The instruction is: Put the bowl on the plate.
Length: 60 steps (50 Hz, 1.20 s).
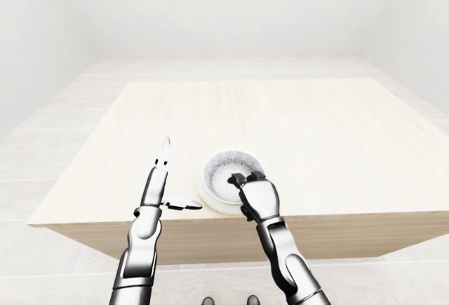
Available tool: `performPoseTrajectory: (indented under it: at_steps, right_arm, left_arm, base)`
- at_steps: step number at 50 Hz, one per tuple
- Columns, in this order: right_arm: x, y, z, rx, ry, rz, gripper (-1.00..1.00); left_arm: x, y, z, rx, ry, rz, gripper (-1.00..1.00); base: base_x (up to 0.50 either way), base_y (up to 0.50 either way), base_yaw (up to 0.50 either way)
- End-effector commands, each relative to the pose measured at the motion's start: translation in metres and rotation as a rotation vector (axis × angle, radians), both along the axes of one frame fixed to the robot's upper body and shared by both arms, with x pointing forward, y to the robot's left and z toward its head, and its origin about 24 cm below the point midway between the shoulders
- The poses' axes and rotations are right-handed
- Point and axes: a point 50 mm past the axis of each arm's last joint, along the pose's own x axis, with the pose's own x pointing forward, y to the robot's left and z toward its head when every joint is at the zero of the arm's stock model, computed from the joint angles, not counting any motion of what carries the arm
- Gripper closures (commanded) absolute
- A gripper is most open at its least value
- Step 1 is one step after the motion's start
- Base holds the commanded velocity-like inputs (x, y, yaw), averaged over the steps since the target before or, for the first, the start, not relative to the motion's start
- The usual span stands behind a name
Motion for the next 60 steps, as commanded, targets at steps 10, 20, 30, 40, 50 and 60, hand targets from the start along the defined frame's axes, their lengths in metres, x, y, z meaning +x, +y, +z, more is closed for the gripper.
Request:
performPoseTrajectory:
  at_steps: [10,20,30,40,50,60]
  right_arm:
    - [0.000,-0.001,0.005,0.010,-0.010,-0.002,-0.19]
    - [-0.003,-0.004,0.022,0.107,-0.002,-0.002,-0.60]
    - [-0.007,-0.007,0.044,0.188,-0.017,0.021,-1.00]
    - [-0.013,-0.011,0.074,0.325,0.052,0.120,-1.00]
    - [-0.029,-0.027,0.121,0.448,-0.039,0.213,-1.00]
    - [-0.033,-0.050,0.143,0.544,-0.123,0.230,-1.00]
  left_arm:
    - [0.000,0.000,-0.003,0.000,0.010,0.004,-1.00]
    - [0.001,0.000,-0.002,0.000,0.008,0.003,-1.00]
    - [0.001,0.000,-0.003,-0.001,0.013,0.004,-1.00]
    - [0.002,-0.001,-0.002,0.000,0.008,0.002,-1.00]
    - [0.003,-0.001,0.000,-0.004,0.001,0.001,-1.00]
    - [0.003,-0.002,0.003,-0.018,-0.013,-0.002,-1.00]
  base:
    - [0.00,0.00,0.00]
    - [0.00,0.00,0.00]
    - [0.00,0.00,0.00]
    - [0.00,0.00,0.00]
    - [0.00,0.00,0.00]
    - [0.00,0.00,0.00]
